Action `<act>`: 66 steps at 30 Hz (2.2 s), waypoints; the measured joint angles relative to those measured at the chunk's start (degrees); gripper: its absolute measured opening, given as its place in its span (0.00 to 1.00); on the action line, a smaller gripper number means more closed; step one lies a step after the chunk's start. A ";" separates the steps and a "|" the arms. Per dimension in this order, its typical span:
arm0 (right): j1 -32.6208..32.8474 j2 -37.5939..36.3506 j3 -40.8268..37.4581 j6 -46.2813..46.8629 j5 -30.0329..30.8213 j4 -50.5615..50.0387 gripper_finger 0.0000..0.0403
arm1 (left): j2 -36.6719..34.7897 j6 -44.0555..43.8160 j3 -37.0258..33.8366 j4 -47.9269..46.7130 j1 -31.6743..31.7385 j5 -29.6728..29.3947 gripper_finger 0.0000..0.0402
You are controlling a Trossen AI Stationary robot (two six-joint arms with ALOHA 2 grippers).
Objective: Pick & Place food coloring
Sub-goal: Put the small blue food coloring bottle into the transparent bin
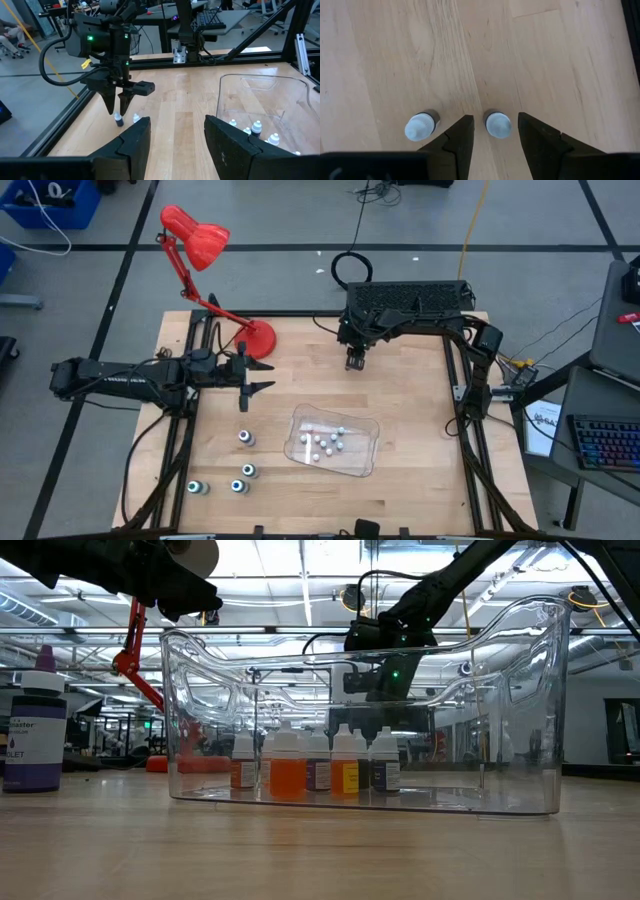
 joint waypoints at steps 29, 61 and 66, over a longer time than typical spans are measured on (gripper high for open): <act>-0.75 1.16 0.00 -0.07 0.15 0.61 0.35 | 0.00 0.00 0.02 0.00 0.00 0.00 0.46; -0.88 1.11 0.00 -1.14 0.15 0.25 0.09 | 0.00 0.00 0.02 0.00 0.00 0.01 0.46; -0.86 1.09 0.00 -1.69 0.14 0.10 0.09 | 0.00 0.00 0.02 0.00 0.00 0.02 0.46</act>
